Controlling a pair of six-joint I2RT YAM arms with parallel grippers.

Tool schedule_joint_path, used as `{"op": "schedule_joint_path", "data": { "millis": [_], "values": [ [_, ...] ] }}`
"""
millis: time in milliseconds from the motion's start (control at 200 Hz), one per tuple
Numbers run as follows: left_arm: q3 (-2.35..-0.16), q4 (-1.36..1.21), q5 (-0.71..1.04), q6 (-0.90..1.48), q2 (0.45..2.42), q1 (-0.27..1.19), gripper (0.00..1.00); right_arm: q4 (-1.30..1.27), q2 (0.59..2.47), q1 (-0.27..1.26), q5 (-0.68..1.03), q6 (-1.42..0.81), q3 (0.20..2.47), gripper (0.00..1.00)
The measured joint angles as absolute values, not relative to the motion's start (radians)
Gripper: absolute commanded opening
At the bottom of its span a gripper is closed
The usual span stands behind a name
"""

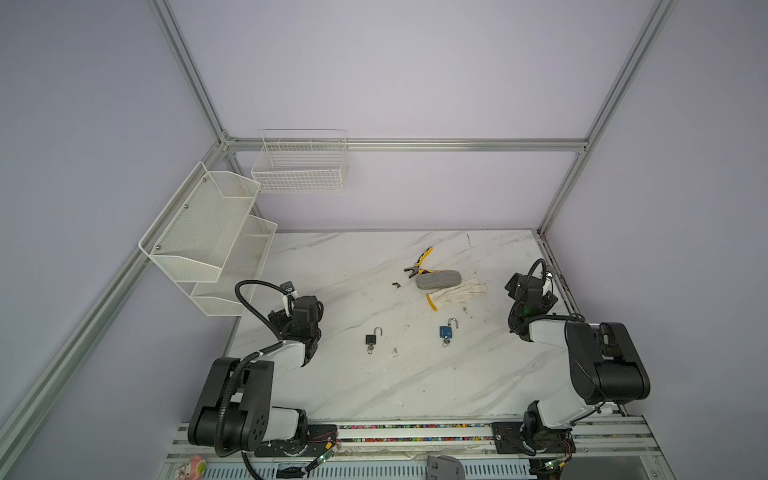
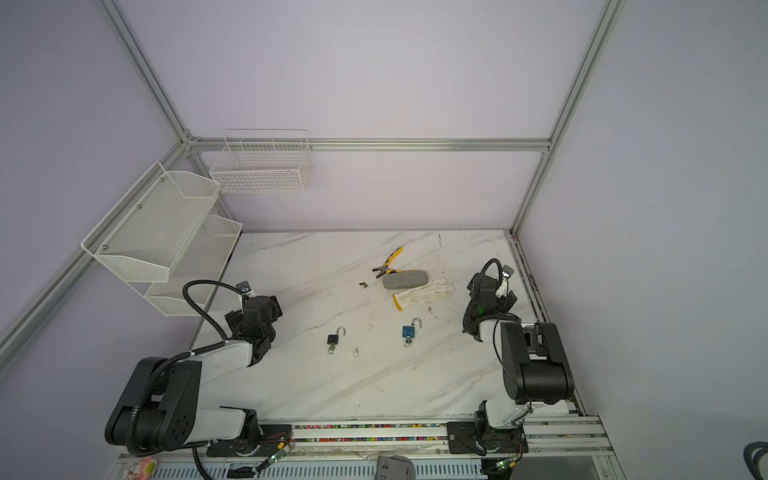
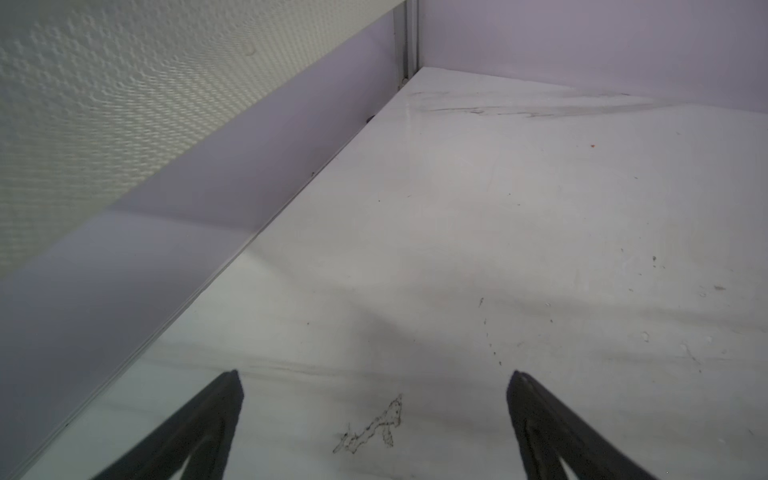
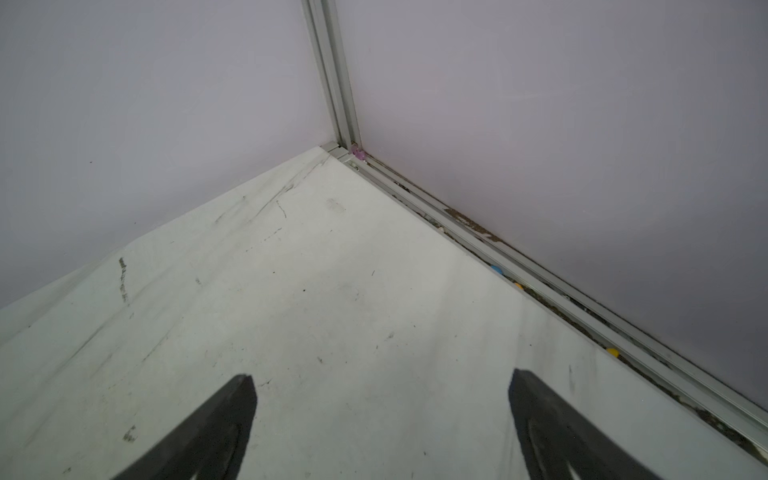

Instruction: Unlock with the key

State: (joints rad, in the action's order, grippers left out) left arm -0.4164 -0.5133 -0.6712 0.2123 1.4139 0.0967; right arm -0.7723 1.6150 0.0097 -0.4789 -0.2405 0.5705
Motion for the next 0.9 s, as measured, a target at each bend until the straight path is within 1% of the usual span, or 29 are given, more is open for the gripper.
{"op": "schedule_joint_path", "data": {
  "millis": [95, 215, 290, 315, 560, 900],
  "values": [
    [-0.387, -0.707, -0.601, 0.133, 1.504, 0.091, 1.00, -0.935, 1.676, 0.000, -0.347, -0.179, 0.543, 0.97],
    [-0.349, -0.882, -0.492, 0.060, 1.579, 0.086, 1.00, -1.107, 1.699, 0.001, -0.192, -0.104, 0.479, 0.97],
    [-0.349, -0.905, -0.447, 0.039, 1.599, 0.084, 1.00, -1.260, 1.742, 0.009, -0.126, -0.072, 0.433, 0.97],
    [-0.349, -0.902, -0.436, 0.039, 1.597, 0.081, 1.00, -1.271, 1.755, 0.011, -0.113, -0.064, 0.429, 0.97],
    [-0.350, -0.904, -0.363, 0.040, 1.597, 0.031, 1.00, -1.306, 1.785, 0.095, -0.141, 0.006, 0.464, 0.97],
    [-0.350, -0.905, -0.343, 0.040, 1.597, 0.031, 1.00, -1.321, 1.786, 0.096, -0.147, 0.024, 0.464, 0.97]
  ]
}}
